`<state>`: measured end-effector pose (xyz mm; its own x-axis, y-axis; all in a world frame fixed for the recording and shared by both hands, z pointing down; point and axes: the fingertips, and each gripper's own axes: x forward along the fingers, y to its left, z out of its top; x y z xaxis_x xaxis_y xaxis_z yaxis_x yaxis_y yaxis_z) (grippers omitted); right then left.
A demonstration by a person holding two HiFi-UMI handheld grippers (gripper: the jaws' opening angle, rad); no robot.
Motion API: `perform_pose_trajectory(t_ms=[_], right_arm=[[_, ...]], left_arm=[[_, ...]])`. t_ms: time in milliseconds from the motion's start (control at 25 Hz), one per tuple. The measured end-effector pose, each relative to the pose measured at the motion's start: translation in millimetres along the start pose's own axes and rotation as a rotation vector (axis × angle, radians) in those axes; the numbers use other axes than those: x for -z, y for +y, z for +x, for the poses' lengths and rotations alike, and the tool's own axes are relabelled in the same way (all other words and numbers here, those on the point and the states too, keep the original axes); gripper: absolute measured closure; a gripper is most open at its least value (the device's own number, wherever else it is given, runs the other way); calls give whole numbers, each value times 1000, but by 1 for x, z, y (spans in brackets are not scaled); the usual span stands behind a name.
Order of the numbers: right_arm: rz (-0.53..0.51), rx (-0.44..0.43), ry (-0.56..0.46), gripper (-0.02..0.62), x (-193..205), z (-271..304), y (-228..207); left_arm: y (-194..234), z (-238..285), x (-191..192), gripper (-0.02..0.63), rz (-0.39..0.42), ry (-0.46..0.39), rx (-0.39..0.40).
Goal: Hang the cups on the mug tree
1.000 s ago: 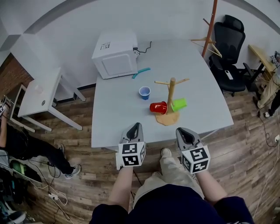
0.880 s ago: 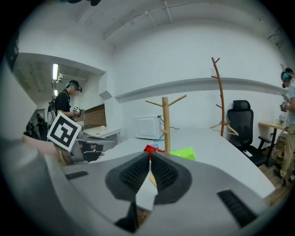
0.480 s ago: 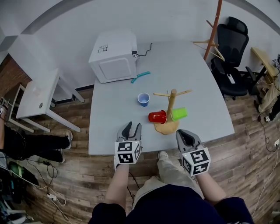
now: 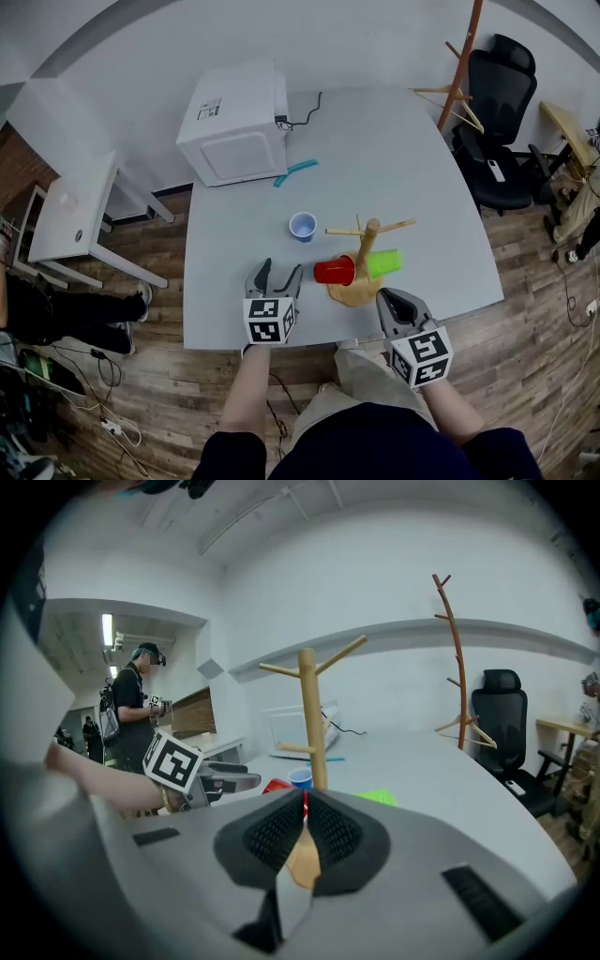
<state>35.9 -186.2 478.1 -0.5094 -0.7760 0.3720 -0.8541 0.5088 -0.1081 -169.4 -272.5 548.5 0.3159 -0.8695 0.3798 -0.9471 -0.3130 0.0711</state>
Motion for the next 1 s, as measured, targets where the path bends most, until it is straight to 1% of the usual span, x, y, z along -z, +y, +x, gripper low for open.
perform_pose_trajectory(t_ms=[320,680,840,1000], right_arm=[[25,7,15,561,-2,15,-12],[47,27,18,561,-3,18,-24],[56,47,27,561,-1,17,-31],[62,61,29,561,-1,16,-36]], left_arm=[[8,48,11,275,52,55,47],[6,98,25,256,115,113,91],[8,117,32,256,121,143,99],[10,132,37,256,104,152,104]])
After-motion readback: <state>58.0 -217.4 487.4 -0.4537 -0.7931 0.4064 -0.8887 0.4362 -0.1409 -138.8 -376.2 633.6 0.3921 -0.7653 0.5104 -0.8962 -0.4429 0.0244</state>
